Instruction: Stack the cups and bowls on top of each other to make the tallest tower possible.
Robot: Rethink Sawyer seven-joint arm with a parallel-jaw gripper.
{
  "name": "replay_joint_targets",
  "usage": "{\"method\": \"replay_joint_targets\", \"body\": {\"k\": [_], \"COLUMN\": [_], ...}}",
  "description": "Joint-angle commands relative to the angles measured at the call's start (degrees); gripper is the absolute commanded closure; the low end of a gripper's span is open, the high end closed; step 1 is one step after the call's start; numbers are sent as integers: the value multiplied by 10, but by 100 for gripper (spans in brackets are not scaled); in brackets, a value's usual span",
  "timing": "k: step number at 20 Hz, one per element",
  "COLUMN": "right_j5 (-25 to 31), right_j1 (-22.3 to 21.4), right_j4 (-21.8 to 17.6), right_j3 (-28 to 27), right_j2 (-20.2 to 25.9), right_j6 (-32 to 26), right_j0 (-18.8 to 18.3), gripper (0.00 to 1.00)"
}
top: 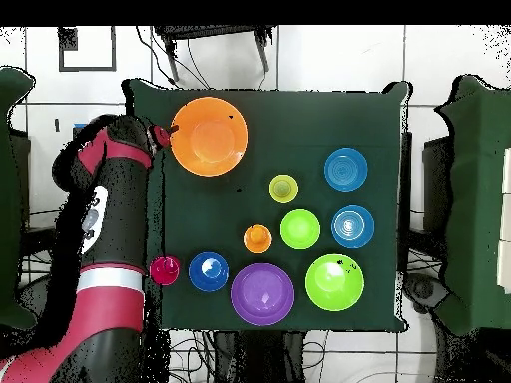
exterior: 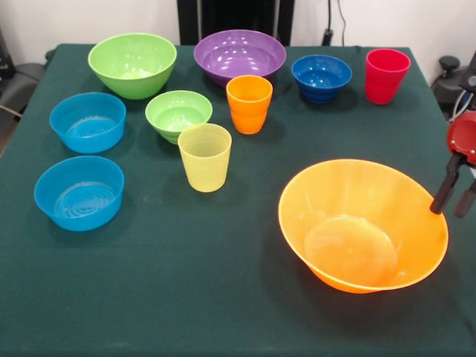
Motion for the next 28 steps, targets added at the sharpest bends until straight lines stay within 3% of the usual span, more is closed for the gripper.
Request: {"method": "replay_joint_targets", "body": {"k": [1, 7, 12, 17, 21, 28], "right_j5": [57, 61, 98, 154, 204, 271], "right_j1": [47, 73, 103, 120, 123, 115], "right_j4": [22, 15, -5, 8, 33, 94], "right_j3": [-45, -91, -128, -156, -178, -145], "right_j2": [33, -6, -87, -126, -115, -71], "right_j6": [83, 105, 154, 147, 112, 151], "right_j0": [-1, 11, 30, 36, 24, 3], "gripper": [0, 0, 0, 0, 0, 0]}}
